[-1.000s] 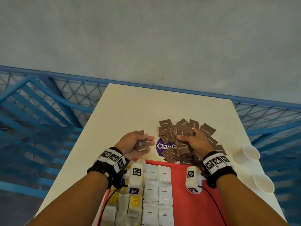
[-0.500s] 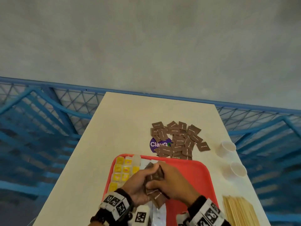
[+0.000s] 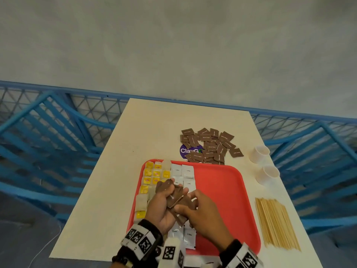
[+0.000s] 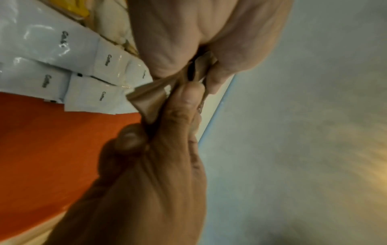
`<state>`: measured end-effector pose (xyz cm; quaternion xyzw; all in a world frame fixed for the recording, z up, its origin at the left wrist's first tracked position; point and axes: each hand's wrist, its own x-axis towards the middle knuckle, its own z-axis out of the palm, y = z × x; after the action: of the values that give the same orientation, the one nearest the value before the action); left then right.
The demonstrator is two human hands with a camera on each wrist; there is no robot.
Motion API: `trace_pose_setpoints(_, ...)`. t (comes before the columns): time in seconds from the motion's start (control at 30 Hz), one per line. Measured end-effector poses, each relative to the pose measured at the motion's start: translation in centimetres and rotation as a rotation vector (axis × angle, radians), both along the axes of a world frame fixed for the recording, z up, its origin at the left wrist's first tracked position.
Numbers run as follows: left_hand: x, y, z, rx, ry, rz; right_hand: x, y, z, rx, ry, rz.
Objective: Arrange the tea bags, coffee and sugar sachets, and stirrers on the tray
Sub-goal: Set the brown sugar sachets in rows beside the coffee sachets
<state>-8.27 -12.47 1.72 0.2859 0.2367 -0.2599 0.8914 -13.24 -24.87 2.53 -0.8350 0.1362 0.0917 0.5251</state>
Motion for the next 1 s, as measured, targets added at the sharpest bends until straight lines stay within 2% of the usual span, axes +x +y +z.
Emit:
trace_pose_setpoints(0.13, 0.2, 1.1, 0.9, 0.066, -0.102, -0.049, -0.8, -1.4, 1.3, 0.269, -0.052, -0.114)
trace_pose_setpoints(0.23, 0.3, 3.1, 1.1, 0.15, -0.21, -0.18, -1.5, -2.5, 2.3, 0.503, -0.043, -0.244)
trace_pose_setpoints(0.33, -0.7, 3.8, 1.7, 0.237, -0.284, -0.368, -1.9, -2.5, 2.8, 0.585, -0.057, -0.297)
trace_pose_setpoints(0.53, -2.9, 2.9, 2.1, 0.566, -0.515, -0.551, -2.6, -1.9, 2.4, 0.533, -0.083, -0.321)
trace_pose_setpoints(0.63, -3.1, 3.2, 1.9, 0.632, -0.569, -0.583, -2.8, -2.1, 2.2, 0.525, -0.047, -0.297)
trace_pose_setpoints(0.73, -3.1, 3.5, 1.8, 0.629, -0.531, -0.661, -2.9, -2.3, 1.8, 0.572, 0.018, -0.317)
trace_pose_setpoints(0.87, -2.9, 3.4, 0.7, 0.664, -0.434, -0.628, -3.0, -2.3, 0.8, 0.621, 0.066, -0.303)
trace_pose_setpoints(1.0, -2.5, 2.8, -0.8, 0.689, -0.366, -0.594, -1.6, -3.5, -0.8, 0.43, 0.07, -0.24)
